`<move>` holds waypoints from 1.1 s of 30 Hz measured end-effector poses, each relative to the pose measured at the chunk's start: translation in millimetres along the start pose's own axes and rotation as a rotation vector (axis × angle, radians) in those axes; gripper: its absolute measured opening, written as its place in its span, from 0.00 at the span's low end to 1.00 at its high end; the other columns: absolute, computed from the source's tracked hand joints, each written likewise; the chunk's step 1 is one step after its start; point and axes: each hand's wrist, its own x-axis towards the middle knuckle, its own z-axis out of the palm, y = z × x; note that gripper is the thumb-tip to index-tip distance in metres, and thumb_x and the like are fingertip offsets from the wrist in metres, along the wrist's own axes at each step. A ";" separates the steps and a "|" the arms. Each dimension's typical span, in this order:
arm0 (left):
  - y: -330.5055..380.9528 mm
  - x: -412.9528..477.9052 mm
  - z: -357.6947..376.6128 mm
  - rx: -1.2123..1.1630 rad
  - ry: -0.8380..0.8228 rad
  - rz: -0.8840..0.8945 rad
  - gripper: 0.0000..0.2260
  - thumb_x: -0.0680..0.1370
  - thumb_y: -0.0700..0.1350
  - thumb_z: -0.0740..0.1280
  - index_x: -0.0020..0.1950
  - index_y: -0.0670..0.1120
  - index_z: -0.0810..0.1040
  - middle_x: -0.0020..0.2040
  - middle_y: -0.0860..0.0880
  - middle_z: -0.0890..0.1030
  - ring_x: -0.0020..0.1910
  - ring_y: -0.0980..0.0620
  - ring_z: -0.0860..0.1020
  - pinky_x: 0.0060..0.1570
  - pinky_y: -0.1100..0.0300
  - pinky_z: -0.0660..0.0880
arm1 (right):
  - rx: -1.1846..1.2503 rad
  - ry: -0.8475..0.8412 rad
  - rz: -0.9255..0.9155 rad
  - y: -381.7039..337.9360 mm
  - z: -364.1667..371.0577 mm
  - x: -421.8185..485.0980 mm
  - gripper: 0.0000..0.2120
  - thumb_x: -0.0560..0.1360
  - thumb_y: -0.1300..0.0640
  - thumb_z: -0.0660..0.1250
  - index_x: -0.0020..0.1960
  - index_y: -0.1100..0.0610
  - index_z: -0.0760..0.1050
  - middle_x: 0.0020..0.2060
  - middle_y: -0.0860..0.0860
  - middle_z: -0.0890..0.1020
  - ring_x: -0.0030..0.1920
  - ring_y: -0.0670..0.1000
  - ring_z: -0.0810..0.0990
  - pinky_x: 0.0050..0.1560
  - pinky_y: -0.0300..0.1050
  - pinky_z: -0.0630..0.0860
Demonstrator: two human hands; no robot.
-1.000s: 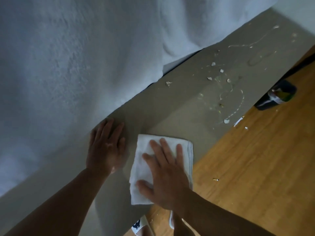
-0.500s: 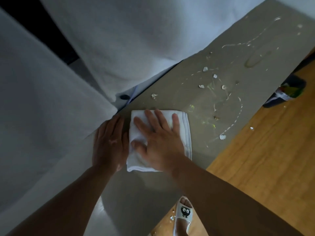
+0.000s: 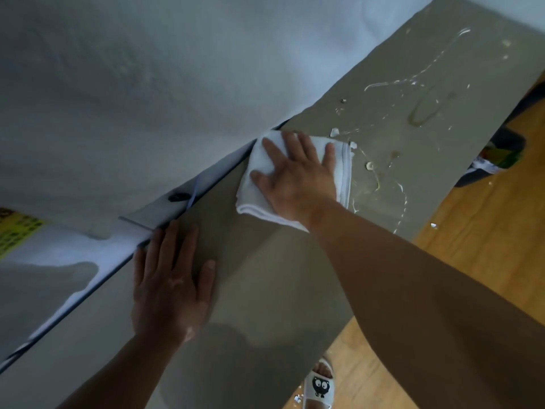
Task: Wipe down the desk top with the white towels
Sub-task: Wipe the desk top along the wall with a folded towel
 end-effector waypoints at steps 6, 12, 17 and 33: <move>1.7 2.1 -0.8 0.026 -0.032 -0.013 0.31 0.83 0.60 0.52 0.81 0.44 0.67 0.80 0.38 0.68 0.79 0.35 0.65 0.77 0.33 0.60 | 0.009 0.078 0.242 33.1 -12.2 36.8 0.35 0.79 0.30 0.45 0.82 0.41 0.50 0.83 0.51 0.52 0.82 0.56 0.47 0.76 0.73 0.40; 3.4 2.6 -0.5 0.030 -0.068 -0.040 0.32 0.82 0.61 0.49 0.82 0.45 0.65 0.81 0.39 0.66 0.80 0.36 0.63 0.78 0.33 0.59 | 0.061 0.052 0.343 -2.0 -2.3 15.2 0.36 0.79 0.32 0.47 0.83 0.44 0.47 0.84 0.51 0.47 0.82 0.59 0.40 0.72 0.76 0.35; 2.7 2.7 -1.3 -0.001 -0.024 -0.021 0.30 0.83 0.57 0.51 0.79 0.42 0.70 0.79 0.37 0.68 0.78 0.35 0.65 0.76 0.33 0.61 | 0.053 0.011 0.161 -50.5 17.1 -66.3 0.35 0.81 0.33 0.46 0.83 0.44 0.45 0.84 0.52 0.44 0.82 0.60 0.37 0.72 0.76 0.35; -0.7 2.5 2.9 -0.005 0.012 -0.008 0.28 0.83 0.55 0.52 0.80 0.43 0.68 0.80 0.37 0.67 0.78 0.34 0.65 0.75 0.33 0.61 | -0.007 0.069 0.205 51.8 6.6 -98.8 0.36 0.79 0.27 0.45 0.83 0.40 0.50 0.84 0.47 0.50 0.83 0.55 0.45 0.78 0.70 0.40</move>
